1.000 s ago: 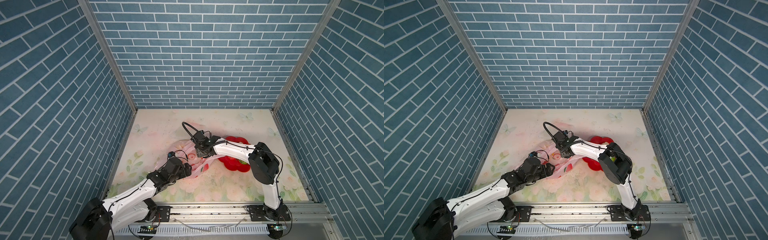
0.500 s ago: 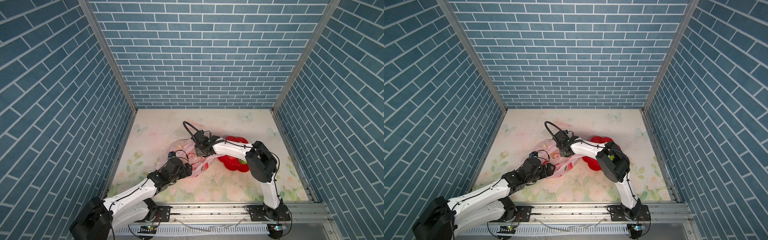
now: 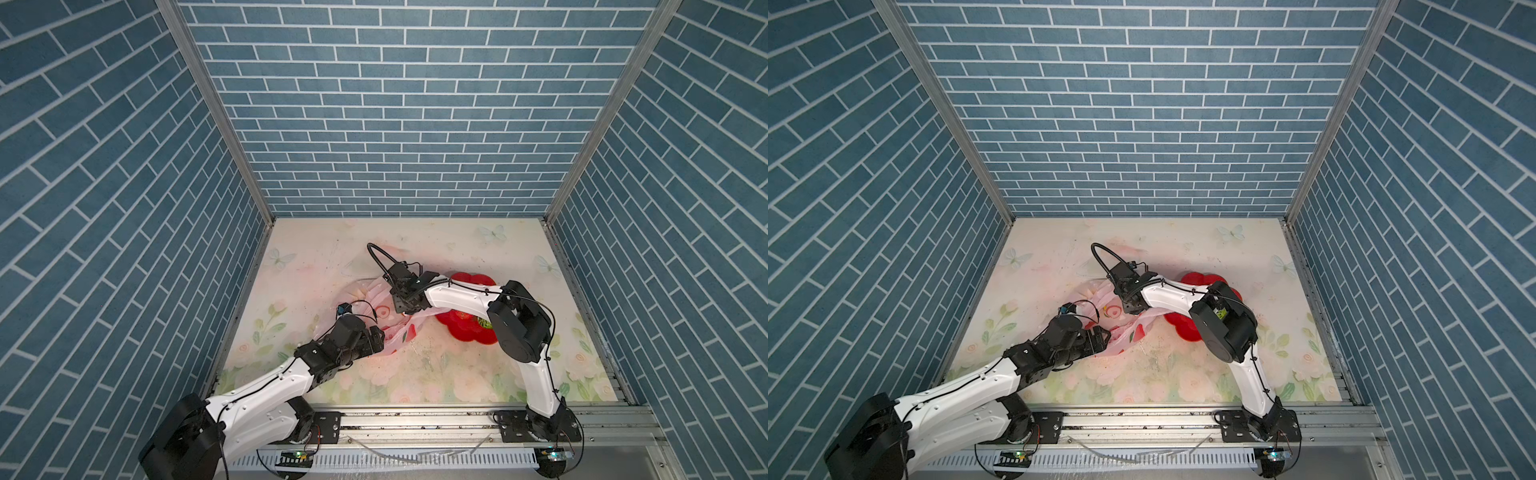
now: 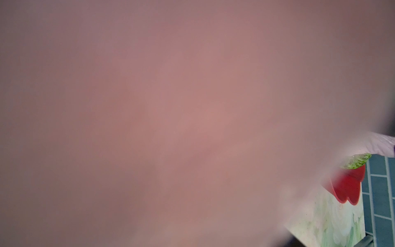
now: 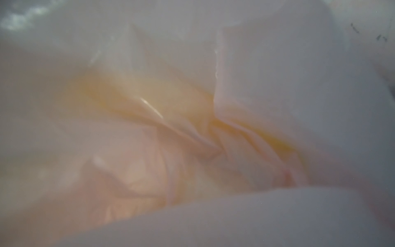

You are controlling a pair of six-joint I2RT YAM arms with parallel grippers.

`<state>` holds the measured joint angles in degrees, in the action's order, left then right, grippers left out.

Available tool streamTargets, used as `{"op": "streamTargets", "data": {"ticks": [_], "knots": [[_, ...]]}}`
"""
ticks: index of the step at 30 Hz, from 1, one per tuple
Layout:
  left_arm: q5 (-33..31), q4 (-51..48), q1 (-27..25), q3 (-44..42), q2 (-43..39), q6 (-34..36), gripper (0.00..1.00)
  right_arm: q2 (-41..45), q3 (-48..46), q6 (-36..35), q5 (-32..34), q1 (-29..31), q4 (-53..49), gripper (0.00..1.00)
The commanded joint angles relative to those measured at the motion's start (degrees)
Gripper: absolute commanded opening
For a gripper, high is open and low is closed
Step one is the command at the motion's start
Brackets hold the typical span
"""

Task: Take the fake fruits out of the plastic bag
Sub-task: 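Reach deep into the bag and grasp another pale yellow bun with the right gripper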

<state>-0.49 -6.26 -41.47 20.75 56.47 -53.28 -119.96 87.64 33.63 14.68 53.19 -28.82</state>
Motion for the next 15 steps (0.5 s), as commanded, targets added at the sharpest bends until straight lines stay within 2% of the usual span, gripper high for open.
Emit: {"op": "streamTargets", "data": {"ticks": [1,15], "knots": [[-1.7,-1.0,-0.2,1.9,-0.5,0.5,0.92,4.4,-1.3,0.0,-1.9,0.0,-0.4,0.51],[-3.1,1.6,-0.3,5.7,1.0,0.6,0.92,8.8,-1.3,0.4,-4.7,2.7,-4.4,0.48]]}}
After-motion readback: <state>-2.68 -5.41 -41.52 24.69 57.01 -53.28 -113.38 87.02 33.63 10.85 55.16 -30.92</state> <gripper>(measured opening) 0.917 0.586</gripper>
